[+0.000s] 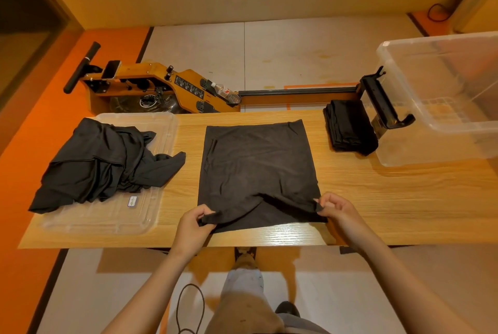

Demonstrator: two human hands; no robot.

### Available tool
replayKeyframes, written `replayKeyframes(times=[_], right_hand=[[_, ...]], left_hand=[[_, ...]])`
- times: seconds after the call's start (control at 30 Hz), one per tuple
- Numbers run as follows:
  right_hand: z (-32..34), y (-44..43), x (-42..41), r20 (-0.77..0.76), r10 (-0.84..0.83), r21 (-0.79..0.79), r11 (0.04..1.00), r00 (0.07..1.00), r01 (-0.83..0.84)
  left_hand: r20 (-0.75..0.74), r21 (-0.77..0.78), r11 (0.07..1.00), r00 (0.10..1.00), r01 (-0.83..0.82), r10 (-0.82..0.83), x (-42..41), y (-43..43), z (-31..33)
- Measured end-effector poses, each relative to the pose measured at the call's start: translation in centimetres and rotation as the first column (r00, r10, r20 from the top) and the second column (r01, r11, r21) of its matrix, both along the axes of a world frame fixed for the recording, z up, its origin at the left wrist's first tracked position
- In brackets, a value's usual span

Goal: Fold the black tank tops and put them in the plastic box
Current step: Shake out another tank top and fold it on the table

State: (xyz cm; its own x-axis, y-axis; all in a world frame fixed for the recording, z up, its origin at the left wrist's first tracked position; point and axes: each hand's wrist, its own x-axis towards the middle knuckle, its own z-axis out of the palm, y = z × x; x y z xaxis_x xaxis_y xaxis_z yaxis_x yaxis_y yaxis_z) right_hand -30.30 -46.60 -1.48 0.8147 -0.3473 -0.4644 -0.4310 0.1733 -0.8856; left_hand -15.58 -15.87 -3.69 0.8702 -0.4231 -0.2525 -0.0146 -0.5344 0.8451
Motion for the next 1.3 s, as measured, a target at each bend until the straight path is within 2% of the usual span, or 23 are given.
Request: replayKeyframes(times=[0.1,0.27,0.4,0.63,0.8,0.93,1.03,1.13,1.23,1.3], right_hand=[[0.2,0.6,-2.3,-0.013,0.093,-0.028,0.995,0.996,-0.093],[0.6,1.6,-4.5,0.044,0.045,-0.027,0.999,0.998,-0.044],[0.7,2.0,-4.9,0.029,0.011,-0.006,1.000,1.000,-0.011],[1.1,0.9,-4.8,0.034,0.002,0.006,1.000,0.999,-0.002],[2.5,-0.7,-2.4,0.043,0.011,0.005,1.000,0.999,-0.011],[4.3,-2.8,2.3,0.045,-0.066,0.062,0.996,0.997,0.064],[4.6,-4.9,7.8,0.049,-0.155,0.068,0.986,0.987,0.151],[2.8,-7.2,14.3,-0.043,-0.320,0.080,0.943,0.947,0.322],[0.2,-8.5,19.0,-0.221,-0.400,0.065,0.904,0.890,0.422],[-0.9,-8.9,20.5,-0.312,-0.452,0.045,0.872,0.836,0.488]], left_hand=[[0.057,0.038,0.999,0.998,0.020,-0.023,-1.7,0.9,-0.4],[0.081,0.055,0.998,0.997,0.008,-0.012,-3.6,1.8,-0.7],[0.090,0.069,0.997,0.995,0.040,-0.046,-4.5,2.2,-0.1],[0.026,0.043,0.998,0.999,0.041,-0.042,-3.7,2.8,1.7],[-0.073,0.004,0.999,0.996,0.042,-0.042,-0.5,1.6,4.4],[-0.142,-0.040,0.998,0.988,0.048,-0.053,4.9,-1.0,6.6],[-0.202,-0.137,0.989,0.979,-0.051,0.022,10.9,-3.8,7.3],[-0.261,-0.118,0.986,0.962,-0.119,0.084,17.1,-7.1,5.7],[-0.344,0.034,0.996,0.934,-0.086,0.092,21.6,-9.7,1.9],[-0.327,0.132,0.986,0.935,-0.102,0.141,23.1,-10.3,-0.1]])
